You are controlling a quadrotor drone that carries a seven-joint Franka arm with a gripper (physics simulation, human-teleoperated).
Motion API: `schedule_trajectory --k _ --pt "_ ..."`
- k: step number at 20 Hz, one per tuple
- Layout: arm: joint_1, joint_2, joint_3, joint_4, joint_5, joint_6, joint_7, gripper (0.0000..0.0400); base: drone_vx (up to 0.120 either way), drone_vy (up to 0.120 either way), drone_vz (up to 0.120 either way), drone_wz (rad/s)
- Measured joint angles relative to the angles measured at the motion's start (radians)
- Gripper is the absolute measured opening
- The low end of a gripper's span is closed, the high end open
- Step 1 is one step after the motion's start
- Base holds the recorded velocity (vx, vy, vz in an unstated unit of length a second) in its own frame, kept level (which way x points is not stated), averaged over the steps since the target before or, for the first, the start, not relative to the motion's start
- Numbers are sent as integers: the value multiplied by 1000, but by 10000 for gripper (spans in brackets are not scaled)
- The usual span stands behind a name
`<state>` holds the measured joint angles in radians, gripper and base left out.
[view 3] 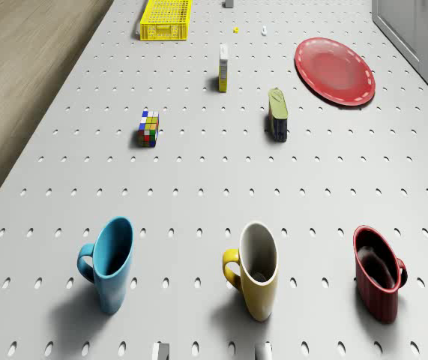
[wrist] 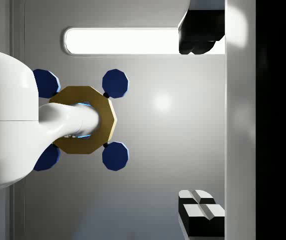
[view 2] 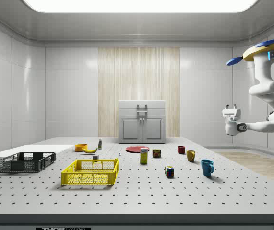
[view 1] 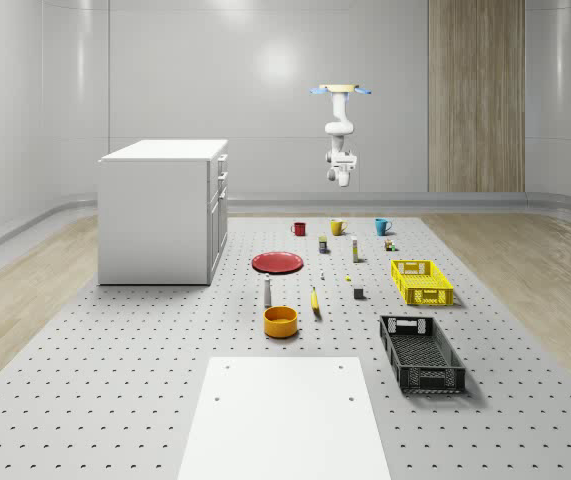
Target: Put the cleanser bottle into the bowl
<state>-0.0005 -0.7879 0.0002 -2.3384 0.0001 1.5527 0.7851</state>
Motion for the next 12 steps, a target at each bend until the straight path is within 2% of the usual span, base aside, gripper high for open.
schedule_trajectory --k 6,12 --pt "-3 25 1 128 1 -98 -2 400 113 -120 0 0" --pt "-4 65 3 236 2 -162 -2 400 120 -120 0 0"
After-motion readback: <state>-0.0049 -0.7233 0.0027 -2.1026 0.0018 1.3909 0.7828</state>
